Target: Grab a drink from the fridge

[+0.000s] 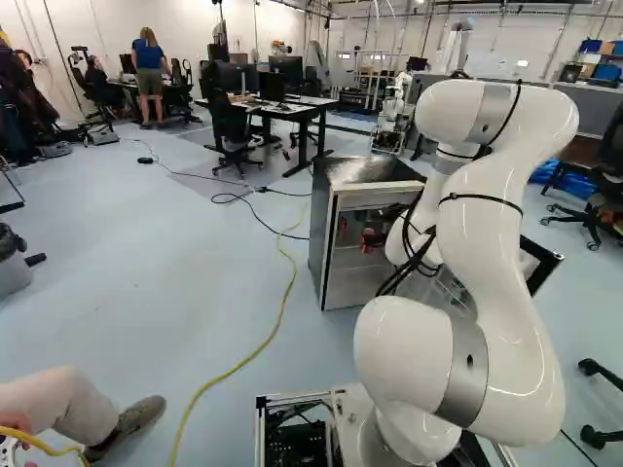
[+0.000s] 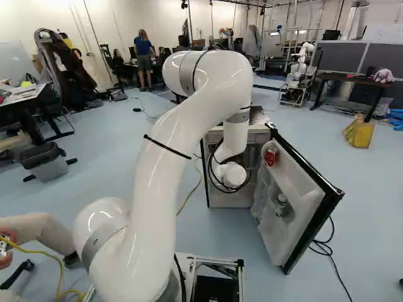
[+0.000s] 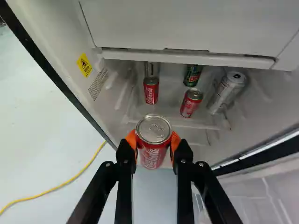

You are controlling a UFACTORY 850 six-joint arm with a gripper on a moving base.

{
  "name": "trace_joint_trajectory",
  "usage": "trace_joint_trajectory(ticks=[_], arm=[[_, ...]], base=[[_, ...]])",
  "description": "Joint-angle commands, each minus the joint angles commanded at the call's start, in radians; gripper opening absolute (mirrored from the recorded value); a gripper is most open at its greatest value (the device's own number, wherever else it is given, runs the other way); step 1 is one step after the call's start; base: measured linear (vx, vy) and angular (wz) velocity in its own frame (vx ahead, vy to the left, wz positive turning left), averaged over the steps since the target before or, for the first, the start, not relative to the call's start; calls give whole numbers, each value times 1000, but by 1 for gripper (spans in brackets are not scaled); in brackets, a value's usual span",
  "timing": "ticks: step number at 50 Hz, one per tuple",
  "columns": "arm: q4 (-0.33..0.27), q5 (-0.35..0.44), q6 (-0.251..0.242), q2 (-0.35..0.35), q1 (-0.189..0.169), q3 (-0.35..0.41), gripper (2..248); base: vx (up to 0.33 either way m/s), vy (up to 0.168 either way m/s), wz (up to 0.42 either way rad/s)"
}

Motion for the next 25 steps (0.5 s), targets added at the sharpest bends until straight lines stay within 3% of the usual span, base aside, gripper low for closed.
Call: trace_joint_trajectory(ticks=[25], arm=[[81, -98, 0, 163, 5, 175, 90]], base=[[0, 0, 0]])
